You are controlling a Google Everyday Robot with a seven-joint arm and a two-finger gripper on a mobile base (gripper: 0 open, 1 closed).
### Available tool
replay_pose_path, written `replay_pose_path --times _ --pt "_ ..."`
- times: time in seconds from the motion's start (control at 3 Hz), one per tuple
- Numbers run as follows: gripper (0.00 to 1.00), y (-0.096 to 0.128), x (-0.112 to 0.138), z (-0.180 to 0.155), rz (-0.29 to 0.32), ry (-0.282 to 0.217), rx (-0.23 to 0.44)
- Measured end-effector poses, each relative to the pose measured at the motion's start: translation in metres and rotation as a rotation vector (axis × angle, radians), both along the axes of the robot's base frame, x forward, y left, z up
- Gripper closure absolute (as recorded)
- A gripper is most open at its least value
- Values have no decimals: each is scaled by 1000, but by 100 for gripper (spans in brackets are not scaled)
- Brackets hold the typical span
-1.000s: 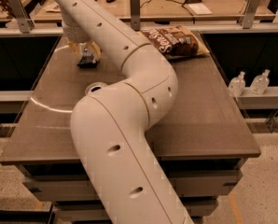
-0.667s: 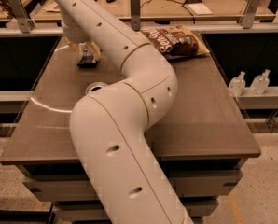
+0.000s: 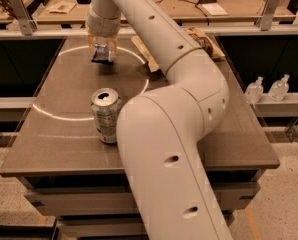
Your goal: Move rxbar blueberry near 7up can
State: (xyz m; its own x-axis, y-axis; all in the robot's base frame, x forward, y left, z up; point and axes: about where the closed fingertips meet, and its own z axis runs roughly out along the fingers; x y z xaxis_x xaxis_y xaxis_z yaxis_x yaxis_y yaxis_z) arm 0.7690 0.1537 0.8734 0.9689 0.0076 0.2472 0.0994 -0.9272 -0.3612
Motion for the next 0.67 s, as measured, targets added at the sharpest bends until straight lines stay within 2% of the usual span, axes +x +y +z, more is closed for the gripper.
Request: replay_pose_path --times 0.33,0.67 --pt "100 -22 -13 16 99 -4 92" --pt "100 -44 -26 32 141 -21 165"
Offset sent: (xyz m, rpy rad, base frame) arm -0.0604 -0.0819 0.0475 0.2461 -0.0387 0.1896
